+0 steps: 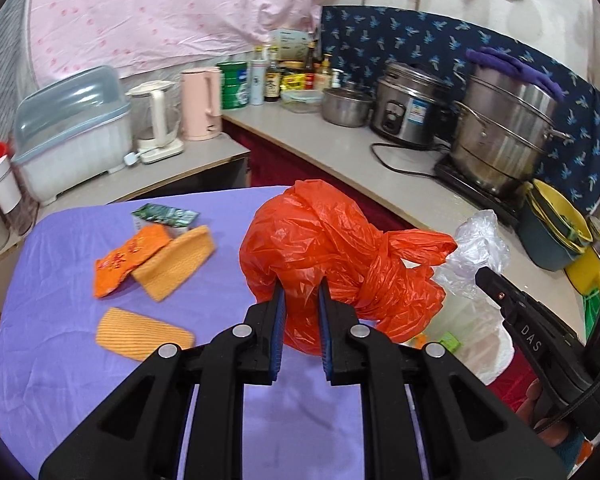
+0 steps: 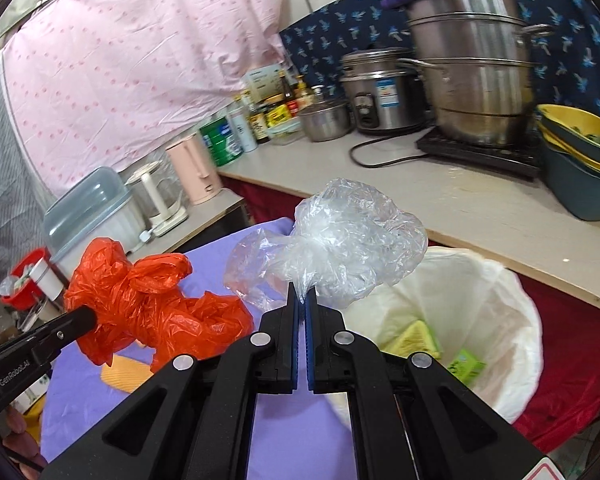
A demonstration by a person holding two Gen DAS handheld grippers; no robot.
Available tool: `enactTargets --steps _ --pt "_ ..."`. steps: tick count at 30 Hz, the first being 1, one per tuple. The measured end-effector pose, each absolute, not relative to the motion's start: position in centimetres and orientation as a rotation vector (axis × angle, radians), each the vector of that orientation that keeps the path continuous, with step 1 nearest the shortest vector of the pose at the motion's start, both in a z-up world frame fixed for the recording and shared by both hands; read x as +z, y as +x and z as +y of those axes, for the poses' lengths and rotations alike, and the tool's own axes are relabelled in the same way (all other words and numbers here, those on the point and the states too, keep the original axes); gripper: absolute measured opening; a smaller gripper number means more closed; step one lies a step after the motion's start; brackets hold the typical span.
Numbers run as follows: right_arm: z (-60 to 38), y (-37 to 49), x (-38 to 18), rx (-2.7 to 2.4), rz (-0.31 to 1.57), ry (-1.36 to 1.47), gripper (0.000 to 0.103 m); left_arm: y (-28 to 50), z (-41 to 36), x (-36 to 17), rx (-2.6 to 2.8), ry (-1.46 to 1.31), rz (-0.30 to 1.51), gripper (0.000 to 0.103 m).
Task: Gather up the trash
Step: 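Carry the clear bag and red bag over the bin and release both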
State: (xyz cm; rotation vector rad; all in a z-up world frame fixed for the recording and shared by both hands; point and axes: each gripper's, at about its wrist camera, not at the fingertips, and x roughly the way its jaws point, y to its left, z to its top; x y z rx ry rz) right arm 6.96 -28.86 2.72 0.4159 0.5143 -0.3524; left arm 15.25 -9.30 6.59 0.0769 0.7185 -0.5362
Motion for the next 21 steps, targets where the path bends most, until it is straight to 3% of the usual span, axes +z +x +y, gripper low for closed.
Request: enactTargets --steps 21 --pt "-39.1 1.2 -2.8 -0.509 0.559 0.525 0.003 12.6 -22.9 0.3 -0.672 0.230 0.839 0.015"
